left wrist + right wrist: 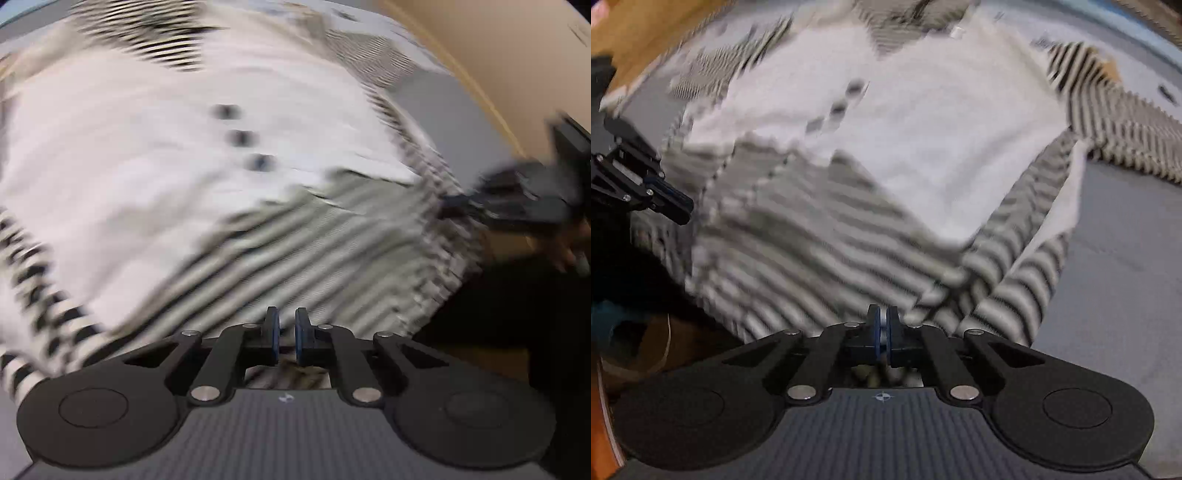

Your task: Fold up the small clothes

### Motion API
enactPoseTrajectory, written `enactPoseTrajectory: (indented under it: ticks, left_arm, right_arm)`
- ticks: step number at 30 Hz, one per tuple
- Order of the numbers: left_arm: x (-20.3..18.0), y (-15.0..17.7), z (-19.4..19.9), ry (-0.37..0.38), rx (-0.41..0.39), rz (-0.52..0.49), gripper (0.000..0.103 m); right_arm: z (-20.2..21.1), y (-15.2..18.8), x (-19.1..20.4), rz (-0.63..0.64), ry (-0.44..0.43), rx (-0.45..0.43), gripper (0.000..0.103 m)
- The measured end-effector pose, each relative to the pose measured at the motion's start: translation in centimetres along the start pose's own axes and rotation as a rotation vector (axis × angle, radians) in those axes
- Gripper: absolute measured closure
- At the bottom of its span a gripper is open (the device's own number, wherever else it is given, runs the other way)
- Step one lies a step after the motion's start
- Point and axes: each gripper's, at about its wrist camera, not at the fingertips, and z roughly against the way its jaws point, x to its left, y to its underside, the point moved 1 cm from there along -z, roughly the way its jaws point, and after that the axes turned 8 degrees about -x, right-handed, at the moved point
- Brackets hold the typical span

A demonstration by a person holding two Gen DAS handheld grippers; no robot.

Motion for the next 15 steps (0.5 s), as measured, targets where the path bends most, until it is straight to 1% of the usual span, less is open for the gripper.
enactPoseTrajectory:
  ticks: [1, 2, 3, 4, 6, 7, 10, 11, 13, 15]
  left_arm:
    - [0.7, 0.2, -0.3, -0.054, 0.026, 0.009, 0.094]
    - [1.3, 0.7, -1.1, -0.139, 0.077, -0.006, 0.094]
    - [1.6, 1.3, -1.7, -0.218, 0.125, -0.036, 0.094]
    - [1.9, 2.1, -2.3, -0.291, 0.169, -0.078, 0.094]
    - [2.3, 2.5, -1.5, -0.266, 0.153, -0.077, 0.091]
    - [2.9, 2.9, -1.1, -0.258, 0.161, -0.046, 0.092]
    - [4.2, 3.3, -0.2, -0.236, 0.141, 0.004, 0.092]
    - [4.7, 3.3, 0.4, -0.227, 0.119, 0.024, 0.091]
    - [5.6, 3.0, 2.0, -0.197, 0.039, 0.067, 0.089]
    - [6.3, 2.5, 3.2, -0.153, -0.027, 0.137, 0.088]
  right_arm:
    - [0.1, -0.4, -0.1, -0.018, 0.009, -0.028, 0.097]
    - [0.0, -0.8, -0.3, -0.036, 0.022, -0.040, 0.093]
    - [-0.3, -0.9, -0.8, -0.050, 0.043, -0.034, 0.091]
    - [-0.7, -0.7, -1.3, -0.053, 0.067, -0.008, 0.091]
    - [-2.3, 0.3, -1.9, -0.046, 0.124, 0.106, 0.091]
    - [-2.7, 0.7, -2.2, -0.047, 0.140, 0.142, 0.091]
    - [-2.3, 0.3, -2.6, -0.082, 0.134, 0.132, 0.092]
    - [-2.2, 0.3, -2.7, -0.090, 0.140, 0.134, 0.092]
    - [-2.1, 0.0, -2.3, -0.085, 0.141, 0.123, 0.092]
    - [-1.7, -0.4, -1.8, -0.074, 0.125, 0.082, 0.091]
